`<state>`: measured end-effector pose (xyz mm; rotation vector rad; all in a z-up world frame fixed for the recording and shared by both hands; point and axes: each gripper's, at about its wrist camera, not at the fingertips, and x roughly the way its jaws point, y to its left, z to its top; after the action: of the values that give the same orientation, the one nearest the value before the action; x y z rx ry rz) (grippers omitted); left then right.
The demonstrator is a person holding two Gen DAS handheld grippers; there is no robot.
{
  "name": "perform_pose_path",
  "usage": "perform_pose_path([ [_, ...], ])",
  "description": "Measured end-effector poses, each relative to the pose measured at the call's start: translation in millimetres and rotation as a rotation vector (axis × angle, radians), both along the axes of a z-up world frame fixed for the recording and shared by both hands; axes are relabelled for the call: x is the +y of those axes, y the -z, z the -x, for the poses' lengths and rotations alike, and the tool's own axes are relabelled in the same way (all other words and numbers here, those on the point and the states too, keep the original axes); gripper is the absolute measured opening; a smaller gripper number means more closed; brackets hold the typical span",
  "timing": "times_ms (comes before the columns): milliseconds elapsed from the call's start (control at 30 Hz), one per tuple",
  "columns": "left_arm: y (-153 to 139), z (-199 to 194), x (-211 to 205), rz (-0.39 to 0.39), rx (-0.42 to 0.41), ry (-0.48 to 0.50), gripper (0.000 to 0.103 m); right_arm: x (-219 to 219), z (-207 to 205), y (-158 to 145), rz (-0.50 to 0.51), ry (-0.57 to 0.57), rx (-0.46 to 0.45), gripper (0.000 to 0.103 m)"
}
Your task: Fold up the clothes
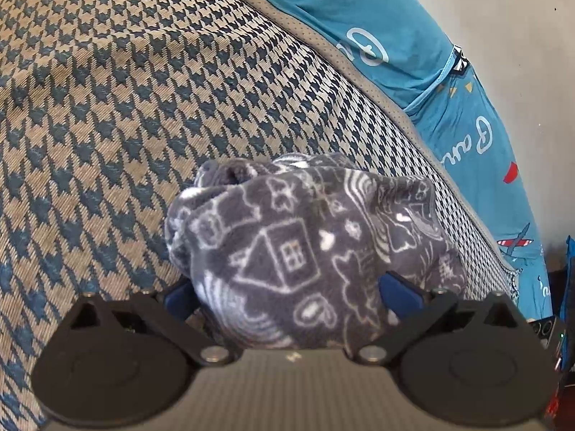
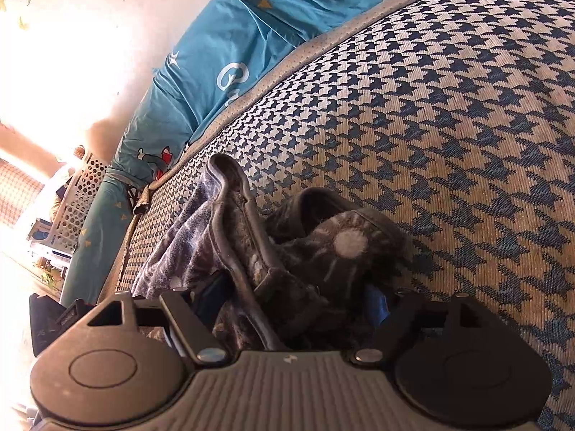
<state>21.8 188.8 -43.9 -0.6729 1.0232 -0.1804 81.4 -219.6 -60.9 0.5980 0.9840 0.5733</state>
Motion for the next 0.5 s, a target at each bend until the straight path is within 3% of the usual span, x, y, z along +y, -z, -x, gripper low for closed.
perform_pose_path([
  [167,0.7,-0.5,-2.2,0.013,0.000,-0.012,0.103,-0.9,-1.5,-0.4,-0.018,-0.001,0.007,0.077],
  [300,3.0,0.6,2.9,0.050,-0.002,-0.018,0.103,-11.8,-3.0,4.5,-0.097,0.034,0.057,0.077],
  [500,1.6,-0.7,-2.2,0.016,-0.005,0.001,0.103,-7.5,-3.7,0.7,-0.097,0.041,0.066,0.082],
])
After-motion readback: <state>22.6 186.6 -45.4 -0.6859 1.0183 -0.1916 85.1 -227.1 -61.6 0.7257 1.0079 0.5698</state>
